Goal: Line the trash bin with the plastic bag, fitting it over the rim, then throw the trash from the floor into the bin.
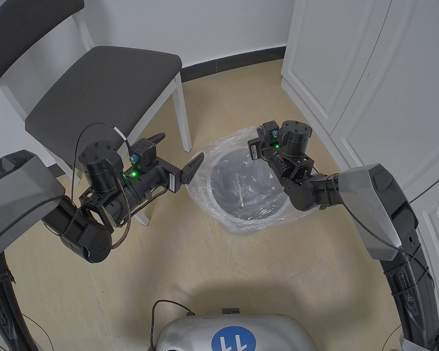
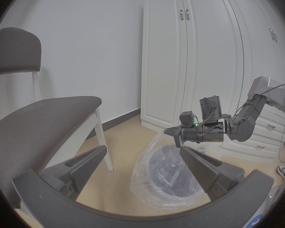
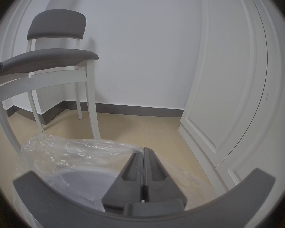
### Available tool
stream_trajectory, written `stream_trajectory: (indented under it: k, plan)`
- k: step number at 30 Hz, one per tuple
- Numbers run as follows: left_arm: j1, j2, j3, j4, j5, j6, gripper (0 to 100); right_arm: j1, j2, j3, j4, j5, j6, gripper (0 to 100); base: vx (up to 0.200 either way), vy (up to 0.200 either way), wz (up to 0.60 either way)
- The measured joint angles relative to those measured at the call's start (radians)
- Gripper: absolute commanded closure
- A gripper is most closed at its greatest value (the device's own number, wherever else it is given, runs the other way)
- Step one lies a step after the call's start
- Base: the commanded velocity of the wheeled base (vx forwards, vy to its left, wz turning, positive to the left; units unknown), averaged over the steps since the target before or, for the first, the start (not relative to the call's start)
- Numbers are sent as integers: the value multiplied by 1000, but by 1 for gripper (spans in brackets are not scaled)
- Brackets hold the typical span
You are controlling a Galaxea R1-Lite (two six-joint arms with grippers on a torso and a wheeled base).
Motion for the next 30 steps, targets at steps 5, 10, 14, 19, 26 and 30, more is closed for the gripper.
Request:
stream_trajectory:
  k: [5, 10, 14, 19, 26, 30]
  plan:
    - [-1, 2, 1, 0, 0, 1, 0, -5, 4, 0, -24, 13, 2, 0, 0, 0, 0]
    - [-3, 6, 1, 0, 0, 1, 0, -8, 0, 1, -54, 17, 11, 0, 0, 0, 0]
    - [-3, 10, 2, -1, 0, 1, 0, -10, -26, 31, -81, 17, 10, 0, 0, 0, 0]
    - [-3, 14, 0, -3, 0, 1, 0, -2, -95, 190, -96, 29, 8, 0, 0, 0, 0]
    - [-4, 24, -4, -5, 0, 1, 0, 1, -223, 508, -181, 37, 15, 0, 0, 0, 0]
    - [-11, 40, -16, -8, 4, 0, 0, -4, -301, 705, -256, 17, 45, 0, 0, 0, 0]
